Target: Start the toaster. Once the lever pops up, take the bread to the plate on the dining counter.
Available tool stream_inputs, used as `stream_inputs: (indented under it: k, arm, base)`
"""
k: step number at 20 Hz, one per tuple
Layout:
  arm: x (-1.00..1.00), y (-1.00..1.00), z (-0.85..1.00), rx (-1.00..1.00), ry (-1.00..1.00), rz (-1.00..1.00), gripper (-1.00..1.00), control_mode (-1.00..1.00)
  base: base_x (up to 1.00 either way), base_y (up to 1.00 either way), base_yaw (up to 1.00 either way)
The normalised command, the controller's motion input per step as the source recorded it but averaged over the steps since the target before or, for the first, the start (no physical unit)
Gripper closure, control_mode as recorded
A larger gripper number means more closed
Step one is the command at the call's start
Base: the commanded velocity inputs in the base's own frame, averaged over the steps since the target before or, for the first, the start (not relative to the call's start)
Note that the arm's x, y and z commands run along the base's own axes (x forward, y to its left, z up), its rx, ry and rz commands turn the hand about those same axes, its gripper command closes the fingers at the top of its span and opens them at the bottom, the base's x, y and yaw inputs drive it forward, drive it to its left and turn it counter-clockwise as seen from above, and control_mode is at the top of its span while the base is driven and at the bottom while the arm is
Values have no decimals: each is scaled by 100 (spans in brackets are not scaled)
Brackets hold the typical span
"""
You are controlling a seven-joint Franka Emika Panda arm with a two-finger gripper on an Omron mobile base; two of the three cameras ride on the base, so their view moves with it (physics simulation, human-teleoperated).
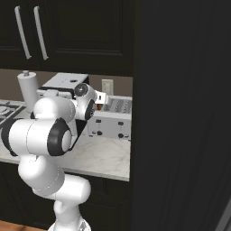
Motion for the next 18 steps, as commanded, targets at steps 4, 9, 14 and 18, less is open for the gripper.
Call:
stream_inputs:
  k: [4,9,14,18]
  arm:
    - [0,0,0,0,0,0,-100,-100]
    - [0,0,0,0,0,0,-100,-100]
    - [0,0,0,0,0,0,-100,-100]
    - [0,0,0,0,0,0,-100,-100]
  base:
    - [0,0,0]
    - [0,0,0]
    - [0,0,0]
    - [0,0,0]
